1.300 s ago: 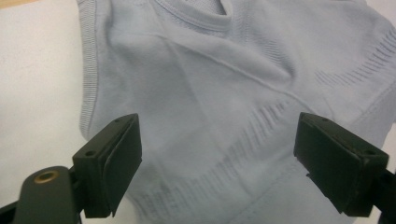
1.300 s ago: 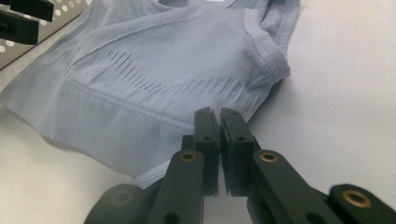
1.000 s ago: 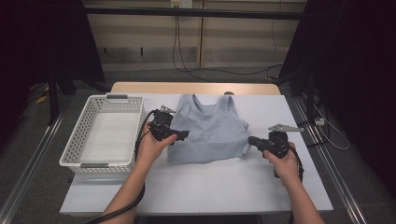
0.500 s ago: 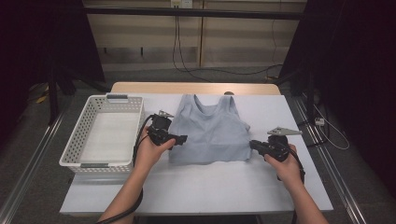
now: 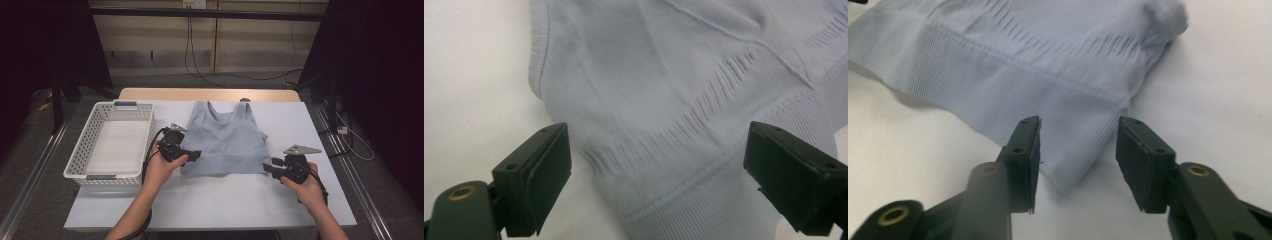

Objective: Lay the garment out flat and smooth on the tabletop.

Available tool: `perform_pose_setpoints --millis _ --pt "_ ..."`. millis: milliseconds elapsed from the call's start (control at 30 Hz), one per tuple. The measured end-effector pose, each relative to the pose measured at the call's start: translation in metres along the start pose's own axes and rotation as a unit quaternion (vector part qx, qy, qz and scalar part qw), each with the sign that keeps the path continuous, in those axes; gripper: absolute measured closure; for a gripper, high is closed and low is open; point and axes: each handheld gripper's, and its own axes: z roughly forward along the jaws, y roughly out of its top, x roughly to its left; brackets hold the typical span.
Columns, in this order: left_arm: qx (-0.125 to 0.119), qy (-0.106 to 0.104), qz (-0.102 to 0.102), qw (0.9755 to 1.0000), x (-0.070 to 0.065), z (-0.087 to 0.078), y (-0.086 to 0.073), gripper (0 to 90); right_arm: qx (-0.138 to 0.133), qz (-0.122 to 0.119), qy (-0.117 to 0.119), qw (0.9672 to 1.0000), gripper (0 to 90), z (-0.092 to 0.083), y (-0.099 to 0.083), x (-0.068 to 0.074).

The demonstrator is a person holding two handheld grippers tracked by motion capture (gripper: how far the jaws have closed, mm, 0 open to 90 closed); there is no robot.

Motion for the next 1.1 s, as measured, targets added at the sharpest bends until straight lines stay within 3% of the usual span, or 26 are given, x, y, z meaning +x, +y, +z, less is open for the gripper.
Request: perform_pose_setpoints --millis 133,267,400,600,867,1000,1100 --pt "-0.005 -0.002 0.005 1.0 -0.001 -0.001 -0.002 11.9 0.022 -0.014 0.0 0.9997 60.5 0.004 -0.006 0.003" --pt "-0.008 -0.006 0.007 0.9999 -0.002 -0.001 -0.005 11.8 0.038 -0.04 -0.009 0.9984 86.1 0.007 -0.008 0.006" --pt "-0.004 -0.003 0.006 1.0 0.0 -0.003 -0.007 11.6 0.023 -0.029 -0.001 0.9993 87.5 0.005 -0.004 0.002" --pt "0.001 -0.004 0.007 1.0 -0.001 -0.002 -0.012 11.4 -0.049 0.007 -0.001 0.9988 87.5 -0.015 0.008 -0.01" --pt "0.008 -0.002 0.007 0.9999 -0.003 -0.004 -0.021 10.8 -0.063 0.011 -0.007 0.9979 87.5 -0.011 0.015 -0.013" --pt "0.017 -0.001 -0.002 0.9999 -0.003 -0.005 -0.027 10.9 -0.061 0.012 -0.005 0.998 87.4 -0.009 0.016 -0.014" --pt "0.031 -0.003 -0.002 0.9995 -0.004 -0.004 -0.03 17.5 -0.055 0.014 -0.009 0.9983 87.4 -0.007 0.016 -0.015"
